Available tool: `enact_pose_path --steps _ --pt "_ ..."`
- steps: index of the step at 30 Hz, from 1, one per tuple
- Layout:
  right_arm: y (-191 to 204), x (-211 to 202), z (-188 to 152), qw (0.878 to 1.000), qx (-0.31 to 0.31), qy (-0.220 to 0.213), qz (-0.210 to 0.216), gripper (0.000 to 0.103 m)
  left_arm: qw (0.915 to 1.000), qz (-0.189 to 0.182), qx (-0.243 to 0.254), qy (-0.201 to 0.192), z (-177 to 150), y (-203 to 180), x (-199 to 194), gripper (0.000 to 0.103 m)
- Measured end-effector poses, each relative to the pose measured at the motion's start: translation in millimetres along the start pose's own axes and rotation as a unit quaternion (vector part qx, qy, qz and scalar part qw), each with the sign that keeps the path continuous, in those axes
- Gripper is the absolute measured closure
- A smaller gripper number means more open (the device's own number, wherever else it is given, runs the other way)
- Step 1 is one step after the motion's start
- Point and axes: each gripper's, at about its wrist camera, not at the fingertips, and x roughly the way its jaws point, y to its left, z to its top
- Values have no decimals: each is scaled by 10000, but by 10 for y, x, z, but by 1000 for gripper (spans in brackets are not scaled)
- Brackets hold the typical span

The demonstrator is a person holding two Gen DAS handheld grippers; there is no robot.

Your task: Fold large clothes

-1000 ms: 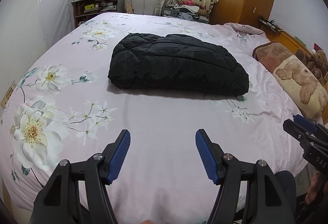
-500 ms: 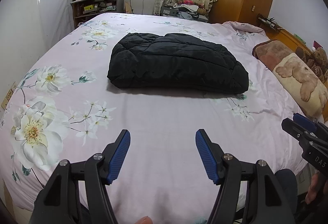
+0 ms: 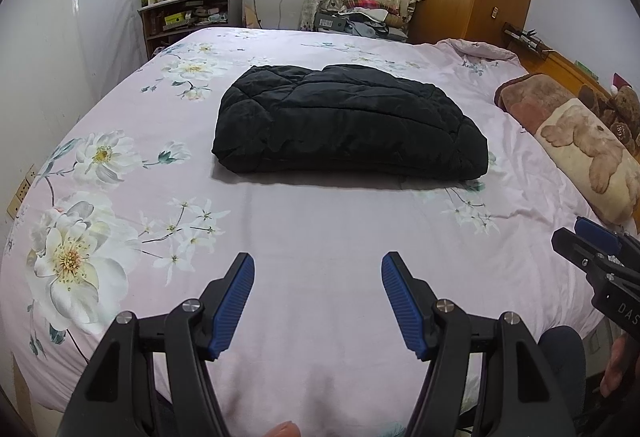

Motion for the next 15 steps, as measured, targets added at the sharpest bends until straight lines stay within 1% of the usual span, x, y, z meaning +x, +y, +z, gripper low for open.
enact_pose_path --steps 15 --pt "20 4 -26 10000 -14 3 -4 44 9999 84 90 19 2 26 11 35"
